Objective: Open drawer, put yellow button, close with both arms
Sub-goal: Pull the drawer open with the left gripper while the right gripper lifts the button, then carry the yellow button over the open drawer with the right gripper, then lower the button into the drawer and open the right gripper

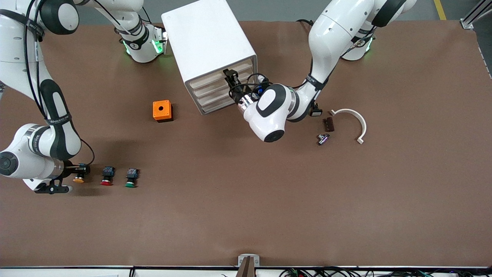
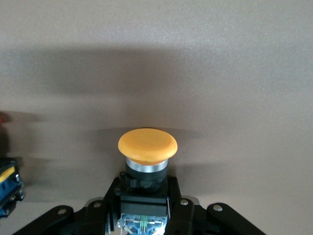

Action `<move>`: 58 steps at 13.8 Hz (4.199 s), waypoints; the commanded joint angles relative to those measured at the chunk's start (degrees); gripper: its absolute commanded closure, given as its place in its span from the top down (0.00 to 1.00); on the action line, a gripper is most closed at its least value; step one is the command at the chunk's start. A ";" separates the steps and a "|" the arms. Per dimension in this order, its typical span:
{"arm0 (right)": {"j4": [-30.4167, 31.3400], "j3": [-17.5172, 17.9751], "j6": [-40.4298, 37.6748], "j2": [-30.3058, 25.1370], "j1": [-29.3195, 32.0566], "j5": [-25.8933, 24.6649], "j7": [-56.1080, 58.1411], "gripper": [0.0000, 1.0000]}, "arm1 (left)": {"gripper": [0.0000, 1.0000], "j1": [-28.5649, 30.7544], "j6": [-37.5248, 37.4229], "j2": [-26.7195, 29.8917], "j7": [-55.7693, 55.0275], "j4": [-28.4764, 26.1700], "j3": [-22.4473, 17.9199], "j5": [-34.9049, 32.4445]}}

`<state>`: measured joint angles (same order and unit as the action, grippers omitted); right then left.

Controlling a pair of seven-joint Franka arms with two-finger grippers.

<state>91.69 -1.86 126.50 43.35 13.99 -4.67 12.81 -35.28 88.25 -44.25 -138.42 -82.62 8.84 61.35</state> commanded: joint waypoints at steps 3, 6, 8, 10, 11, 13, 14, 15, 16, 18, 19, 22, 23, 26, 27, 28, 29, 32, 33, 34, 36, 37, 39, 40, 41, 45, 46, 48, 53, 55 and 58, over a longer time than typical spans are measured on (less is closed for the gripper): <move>0.07 0.54 -5.46 -1.94 0.16 -0.69 0.03 0.14 | 0.00 0.20 -0.28 -1.10 -0.53 1.05 -1.01 1.40; 0.07 0.71 -12.14 -5.89 -0.10 -0.34 -0.33 0.14 | 0.00 3.97 -0.28 -1.27 -0.18 2.01 -1.10 1.23; 0.07 0.89 -15.74 -8.62 -0.36 -0.07 -0.59 0.14 | 0.00 6.17 -0.36 -1.36 0.00 2.81 -1.10 0.88; 0.07 0.98 -20.04 -11.69 -1.85 -0.07 -4.08 0.14 | 0.00 8.37 -0.36 -2.41 0.26 4.82 -1.71 0.79; 0.07 0.98 -23.11 -13.71 -3.17 -0.16 -7.41 0.14 | 0.00 8.47 -0.36 -2.42 0.52 5.18 -3.11 0.61; 0.07 0.98 -29.79 -17.58 -6.33 -0.16 -13.66 0.14 | 0.00 8.56 -0.54 -2.42 3.58 5.36 -5.31 0.35; 0.07 0.98 -32.61 -19.34 -8.26 -0.16 -16.91 0.14 | 0.00 8.56 -0.54 -2.59 5.08 5.36 -6.10 0.35; -0.02 0.98 -35.16 -20.92 -10.28 -0.16 -20.59 0.14 | 0.00 8.56 -0.54 -2.59 6.31 5.36 -6.98 0.35; -0.28 0.98 -38.06 -22.59 -12.91 -0.16 -26.29 0.14 | 0.00 8.56 -0.54 -2.59 7.63 5.45 -7.34 0.35; -2.03 1.15 -44.38 -24.79 -18.09 0.45 -37.02 0.14 | 0.57 9.08 -0.54 -2.42 10.44 5.45 -7.43 0.43; -3.26 1.15 -46.94 -25.50 -20.47 1.76 -41.50 0.14 | 1.00 9.43 -0.54 -2.42 10.89 5.54 -7.43 0.35; -5.29 1.15 -52.14 -27.69 -27.76 7.03 -56.44 0.14 | 1.00 11.89 -1.41 -2.33 11.16 7.54 -7.52 0.35; -5.38 1.15 -52.32 -28.49 -30.49 9.57 -62.75 0.14 | 1.00 12.59 -1.59 -2.33 12.20 8.69 -7.87 -0.09; -7.39 1.15 -51.62 -28.58 -38.40 16.87 -80.78 0.14 | 1.00 12.78 -1.94 -1.63 17.56 10.63 -9.62 -7.18; -7.49 1.07 -50.58 -28.50 -40.77 18.81 -84.66 0.14 | 1.00 12.78 -2.38 -1.63 20.10 10.72 -9.63 -10.87; -7.40 1.06 -48.13 -28.41 -42.28 20.13 -88.01 0.13 | 1.00 12.86 -2.39 -1.63 23.52 11.16 -9.72 -13.34; -7.14 1.06 -45.49 -28.32 -43.33 21.01 -91.87 0.13 | 1.00 13.30 -2.39 -1.63 27.03 11.25 -10.41 -15.54; -6.87 1.06 -39.51 -27.97 -47.64 22.16 -99.61 0.12 | 1.00 13.57 -2.39 -0.23 42.56 11.43 -11.47 -23.88; -6.44 1.06 -37.06 -27.71 -48.61 22.16 -101.82 0.12 | 1.00 13.39 -2.04 0.65 48.80 11.43 -11.56 -27.48; -6.09 1.06 -34.59 -27.36 -49.58 22.16 -103.06 0.12 | 1.00 13.22 -1.16 1.35 53.30 11.43 -11.56 -31.78; -5.12 0.98 -30.63 -26.13 -50.81 22.16 -104.90 0.12 | 1.00 12.87 0.69 2.94 57.64 11.43 -11.47 -38.56; -4.94 0.98 -28.44 -24.99 -51.86 21.99 -106.31 0.12 | 1.00 12.60 0.95 4.42 60.87 11.43 -11.30 -42.50; -3.28 0.98 -25.01 -24.28 -53.44 21.99 -107.81 0.12 | 1.00 12.25 2.00 6.27 71.39 11.34 -10.86 -49.90; -1.35 0.98 -23.16 -24.28 -53.89 21.90 -108.17 0.12 | 1.00 12.25 2.70 7.24 77.19 11.08 -10.95 -51.14; -0.03 0.98 -21.93 -24.36 -54.07 21.90 -108.17 0.12 | 1.00 12.25 3.41 7.86 80.82 10.99 -10.95 -52.29; 1.82 0.98 -19.55 -23.93 -55.29 21.90 -109.92 0.12 | 1.00 11.28 6.31 11.20 91.57 9.85 -7.53 -61.17; 2.00 0.98 -18.84 -23.75 -55.56 21.90 -110.54 0.12 | 1.00 11.54 7.19 11.38 91.75 9.67 -6.30 -61.18; 2.00 0.98 -18.66 -23.31 -56.00 21.99 -110.54 0.14 | 1.00 11.46 10.08 11.99 92.71 8.36 -3.84 -61.35; 1.92 0.98 -18.57 -22.78 -56.44 21.99 -110.63 0.18 | 1.00 11.19 19.48 14.01 94.39 0.55 0.56 -61.44; 2.00 0.98 -18.66 -22.69 -56.62 21.99 -110.54 0.22 | 1.00 10.76 22.12 14.81 93.61 -1.75 1.09 -61.44; 1.83 0.98 -18.66 -22.08 -56.88 21.99 -110.63 0.32 | 1.00 9.88 23.98 14.11 92.03 -1.58 1.18 -60.91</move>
<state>93.22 -0.08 107.35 21.42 -41.78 16.17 -97.24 -24.93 110.49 -32.10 -45.13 -81.75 9.87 1.16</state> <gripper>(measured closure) 0.581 0.000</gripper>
